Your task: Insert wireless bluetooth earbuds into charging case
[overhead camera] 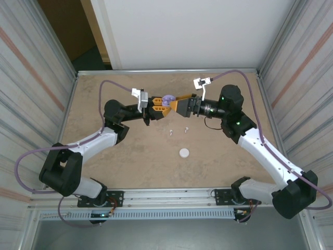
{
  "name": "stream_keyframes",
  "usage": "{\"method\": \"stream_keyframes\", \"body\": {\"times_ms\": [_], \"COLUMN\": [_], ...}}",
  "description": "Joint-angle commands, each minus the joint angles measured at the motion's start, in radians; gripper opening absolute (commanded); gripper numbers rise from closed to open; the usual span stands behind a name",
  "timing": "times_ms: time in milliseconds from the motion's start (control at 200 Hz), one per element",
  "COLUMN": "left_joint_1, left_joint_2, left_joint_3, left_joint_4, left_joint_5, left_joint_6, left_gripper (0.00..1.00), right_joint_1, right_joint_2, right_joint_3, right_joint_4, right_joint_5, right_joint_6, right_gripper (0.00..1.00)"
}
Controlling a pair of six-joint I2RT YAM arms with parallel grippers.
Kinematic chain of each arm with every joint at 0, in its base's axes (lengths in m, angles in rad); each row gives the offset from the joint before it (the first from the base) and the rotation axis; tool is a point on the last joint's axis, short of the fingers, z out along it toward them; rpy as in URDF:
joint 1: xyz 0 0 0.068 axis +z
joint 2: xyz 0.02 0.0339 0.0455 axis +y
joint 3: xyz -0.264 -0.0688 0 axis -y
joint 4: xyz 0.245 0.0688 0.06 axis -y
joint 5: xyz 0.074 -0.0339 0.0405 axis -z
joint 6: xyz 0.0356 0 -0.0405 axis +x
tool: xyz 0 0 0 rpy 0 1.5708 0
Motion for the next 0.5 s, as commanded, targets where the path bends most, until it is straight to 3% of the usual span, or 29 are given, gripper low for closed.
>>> {"method": "stream_keyframes", "body": {"times_ms": [0, 496], "left_joint_1": [0.006, 0.02], "left_joint_2": [0.006, 0.028], "left_joint_3": [0.006, 0.009], "left_joint_4": [0.002, -0.005], "left_joint_5": [-0.006, -0.011], "left_joint_6": [0.023, 0.019], "left_gripper": [0.0, 0.0], "right_joint_1": [0.017, 0.048], "right_joint_2": [0.012, 0.035], "right_joint_3": [0.044, 0.074], "right_joint_4": [0.021, 0.03], "right_joint_5": [-0.039, -0.056], "right_joint_6": [-0.017, -0.035], "right_gripper": [0.99, 0.99]}}
